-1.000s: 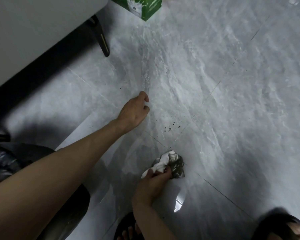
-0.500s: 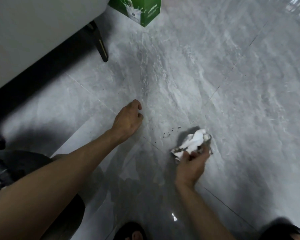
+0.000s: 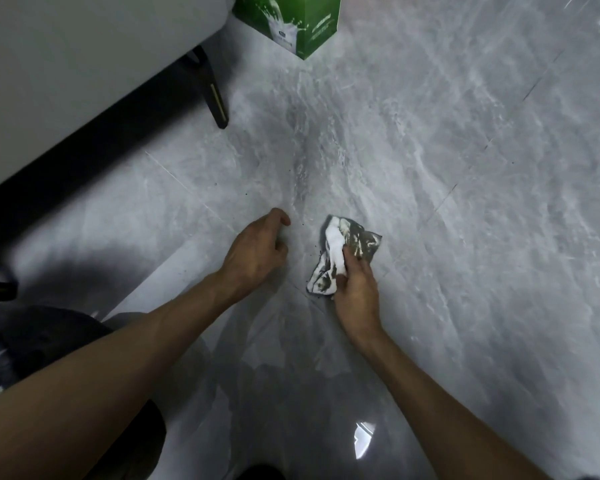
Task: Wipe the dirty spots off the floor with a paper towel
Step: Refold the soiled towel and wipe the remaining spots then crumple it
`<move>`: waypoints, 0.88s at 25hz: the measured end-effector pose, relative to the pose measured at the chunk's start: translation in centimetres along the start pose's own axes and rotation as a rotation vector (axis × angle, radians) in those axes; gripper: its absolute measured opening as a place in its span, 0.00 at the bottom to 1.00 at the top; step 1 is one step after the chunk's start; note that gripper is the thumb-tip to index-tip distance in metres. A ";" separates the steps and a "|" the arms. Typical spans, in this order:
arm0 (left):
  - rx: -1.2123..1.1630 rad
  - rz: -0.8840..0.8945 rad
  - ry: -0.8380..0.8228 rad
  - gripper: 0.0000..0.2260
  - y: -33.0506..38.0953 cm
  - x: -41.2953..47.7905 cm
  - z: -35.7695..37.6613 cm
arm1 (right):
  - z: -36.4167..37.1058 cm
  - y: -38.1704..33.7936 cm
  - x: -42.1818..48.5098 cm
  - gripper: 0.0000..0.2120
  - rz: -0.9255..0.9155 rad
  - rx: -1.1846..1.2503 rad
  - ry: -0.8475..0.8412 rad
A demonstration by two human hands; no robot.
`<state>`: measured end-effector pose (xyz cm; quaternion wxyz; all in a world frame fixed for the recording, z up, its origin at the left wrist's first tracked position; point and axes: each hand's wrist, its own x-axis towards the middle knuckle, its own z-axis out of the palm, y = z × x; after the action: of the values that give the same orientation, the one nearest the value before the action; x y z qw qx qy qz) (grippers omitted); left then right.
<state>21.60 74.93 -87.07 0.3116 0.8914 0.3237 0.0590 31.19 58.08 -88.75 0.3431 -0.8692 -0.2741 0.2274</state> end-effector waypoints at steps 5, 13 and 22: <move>0.248 0.517 -0.182 0.20 2.0 2.3 0.4 | -2.4 1.5 0.7 0.24 -0.163 -0.073 -0.228; 0.240 0.520 -0.272 0.08 1.6 1.9 0.9 | -0.4 2.3 -1.6 0.21 -0.118 -0.148 -0.051; 0.200 0.323 -0.136 0.15 1.8 -3.8 1.4 | -0.6 1.3 -2.1 0.29 -0.165 -0.107 -0.065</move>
<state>20.05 70.80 -86.76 0.2290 0.9602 0.1590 0.0154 30.34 55.69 -88.82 0.3047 -0.8528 -0.3677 0.2115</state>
